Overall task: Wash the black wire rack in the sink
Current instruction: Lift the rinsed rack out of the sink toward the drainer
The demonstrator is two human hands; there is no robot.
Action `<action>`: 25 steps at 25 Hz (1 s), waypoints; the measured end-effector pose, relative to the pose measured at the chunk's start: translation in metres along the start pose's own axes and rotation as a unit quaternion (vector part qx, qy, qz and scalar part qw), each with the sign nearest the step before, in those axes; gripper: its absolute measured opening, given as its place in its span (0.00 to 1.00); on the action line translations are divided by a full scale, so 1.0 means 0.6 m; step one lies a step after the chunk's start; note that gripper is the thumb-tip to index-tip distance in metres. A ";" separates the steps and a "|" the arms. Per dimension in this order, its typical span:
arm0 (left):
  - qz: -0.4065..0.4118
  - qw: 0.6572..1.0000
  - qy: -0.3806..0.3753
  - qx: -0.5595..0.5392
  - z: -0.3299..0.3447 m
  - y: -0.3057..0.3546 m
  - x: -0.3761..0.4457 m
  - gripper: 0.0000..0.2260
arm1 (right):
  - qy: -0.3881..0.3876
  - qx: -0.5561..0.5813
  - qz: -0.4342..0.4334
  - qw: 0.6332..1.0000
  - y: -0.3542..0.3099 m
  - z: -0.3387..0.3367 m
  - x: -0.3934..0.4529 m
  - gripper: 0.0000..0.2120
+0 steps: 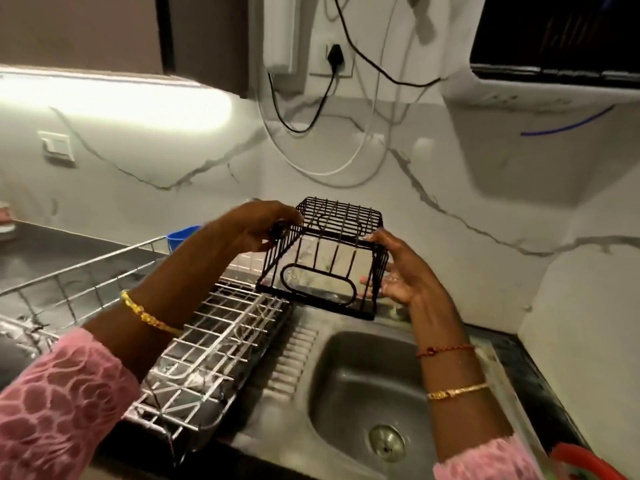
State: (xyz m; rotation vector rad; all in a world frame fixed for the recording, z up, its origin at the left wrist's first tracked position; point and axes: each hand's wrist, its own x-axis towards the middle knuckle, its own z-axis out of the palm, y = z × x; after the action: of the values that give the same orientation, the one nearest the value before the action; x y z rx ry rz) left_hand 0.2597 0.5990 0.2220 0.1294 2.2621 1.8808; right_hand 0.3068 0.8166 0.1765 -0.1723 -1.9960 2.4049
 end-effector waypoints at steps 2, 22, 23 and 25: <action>0.009 1.000 0.006 -0.008 -0.074 -0.008 0.025 0.06 | -0.010 -0.038 -0.016 0.999 -0.001 0.076 0.028 0.03; -0.150 0.940 -0.122 0.280 -0.385 -0.330 0.249 0.09 | -0.050 -0.511 0.272 0.814 0.231 0.431 0.288 0.13; -0.149 0.933 -0.129 0.301 -0.385 -0.332 0.250 0.09 | -0.053 -0.495 0.279 0.821 0.240 0.430 0.291 0.15; -0.143 0.924 -0.129 0.331 -0.386 -0.344 0.256 0.05 | -0.047 -0.486 0.271 0.830 0.249 0.428 0.302 0.15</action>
State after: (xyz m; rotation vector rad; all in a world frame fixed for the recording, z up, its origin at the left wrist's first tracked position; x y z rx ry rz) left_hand 0.0737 0.3663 0.0452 0.1222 2.4579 0.8496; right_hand 0.1125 0.5515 0.0627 -0.7045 -3.3715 1.2607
